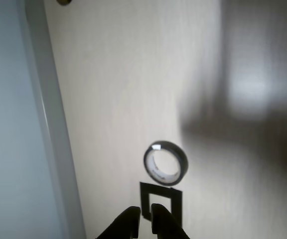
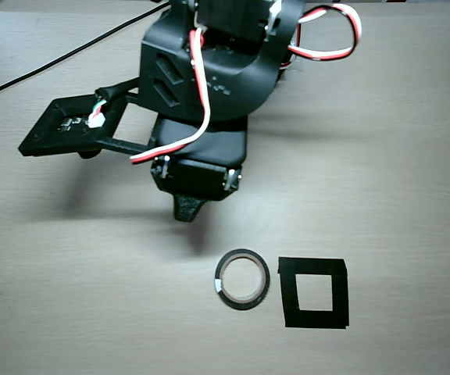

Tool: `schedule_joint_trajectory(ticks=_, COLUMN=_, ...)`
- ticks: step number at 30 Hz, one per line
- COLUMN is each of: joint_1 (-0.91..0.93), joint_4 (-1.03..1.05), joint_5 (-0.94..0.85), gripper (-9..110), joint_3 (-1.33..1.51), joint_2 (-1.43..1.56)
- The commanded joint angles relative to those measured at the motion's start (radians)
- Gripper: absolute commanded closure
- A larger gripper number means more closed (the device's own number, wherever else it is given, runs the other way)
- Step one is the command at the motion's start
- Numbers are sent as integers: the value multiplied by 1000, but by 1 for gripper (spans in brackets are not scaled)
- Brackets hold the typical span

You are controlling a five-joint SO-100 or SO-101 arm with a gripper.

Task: Grasp a tape and put it in the target area.

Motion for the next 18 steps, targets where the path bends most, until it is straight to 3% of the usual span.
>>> schedule_joint_trajectory(ticks=1, joint_1=43, joint_4=-54, joint_5=-86, gripper=99, joint_3=156, joint_2=140)
schedule_joint_trajectory(ticks=18, joint_1=46, joint_4=-54, joint_5=-87, gripper=99, joint_3=173, joint_2=152)
